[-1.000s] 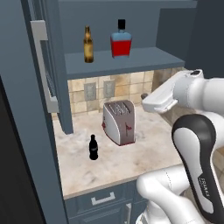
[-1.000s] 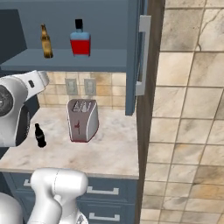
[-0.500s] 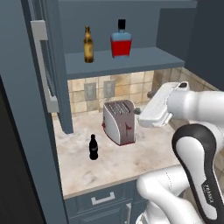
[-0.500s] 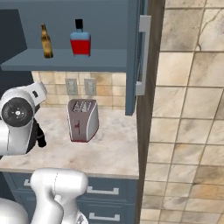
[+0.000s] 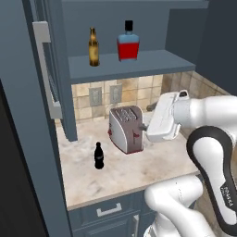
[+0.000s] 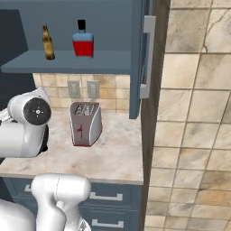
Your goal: Sort all alcoholic drinks to one cabinet, and non-alcoholic drinks to the other.
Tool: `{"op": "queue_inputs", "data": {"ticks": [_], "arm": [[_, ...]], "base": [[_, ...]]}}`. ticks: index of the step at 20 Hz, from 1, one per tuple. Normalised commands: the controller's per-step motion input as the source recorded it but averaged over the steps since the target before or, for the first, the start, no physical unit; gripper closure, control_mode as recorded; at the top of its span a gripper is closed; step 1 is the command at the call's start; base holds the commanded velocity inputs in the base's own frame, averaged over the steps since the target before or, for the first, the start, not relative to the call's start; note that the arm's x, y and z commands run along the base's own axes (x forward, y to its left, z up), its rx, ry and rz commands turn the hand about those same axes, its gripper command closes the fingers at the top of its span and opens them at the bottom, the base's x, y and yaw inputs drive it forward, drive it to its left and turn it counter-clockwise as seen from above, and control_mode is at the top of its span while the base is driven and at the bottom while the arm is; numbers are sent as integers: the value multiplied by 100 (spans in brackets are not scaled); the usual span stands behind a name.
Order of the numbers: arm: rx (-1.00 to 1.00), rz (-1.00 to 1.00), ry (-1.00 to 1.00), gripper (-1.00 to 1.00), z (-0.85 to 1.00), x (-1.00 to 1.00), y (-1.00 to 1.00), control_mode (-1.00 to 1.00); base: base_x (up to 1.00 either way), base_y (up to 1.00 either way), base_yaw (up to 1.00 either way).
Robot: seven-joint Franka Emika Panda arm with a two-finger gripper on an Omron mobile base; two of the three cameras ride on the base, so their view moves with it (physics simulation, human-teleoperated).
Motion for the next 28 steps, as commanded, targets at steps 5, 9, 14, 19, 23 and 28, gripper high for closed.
{"op": "queue_inputs", "data": {"ticks": [5, 9, 14, 19, 23, 28], "arm": [[0, 17, 0, -100, -46, 0, 7, -100], [0, 12, 0, -100, -30, 0, 4, -100], [0, 8, 0, -100, -33, 8, 10, -100], [0, 7, 0, -100, -38, 9, 14, -100], [0, 7, 0, -100, -34, 8, 12, -100], [0, 8, 0, -100, -28, 6, 9, -100]], "base": [[0, 0, 0], [0, 0, 0], [0, 0, 0], [0, 0, 0], [0, 0, 0], [0, 0, 0]]}}
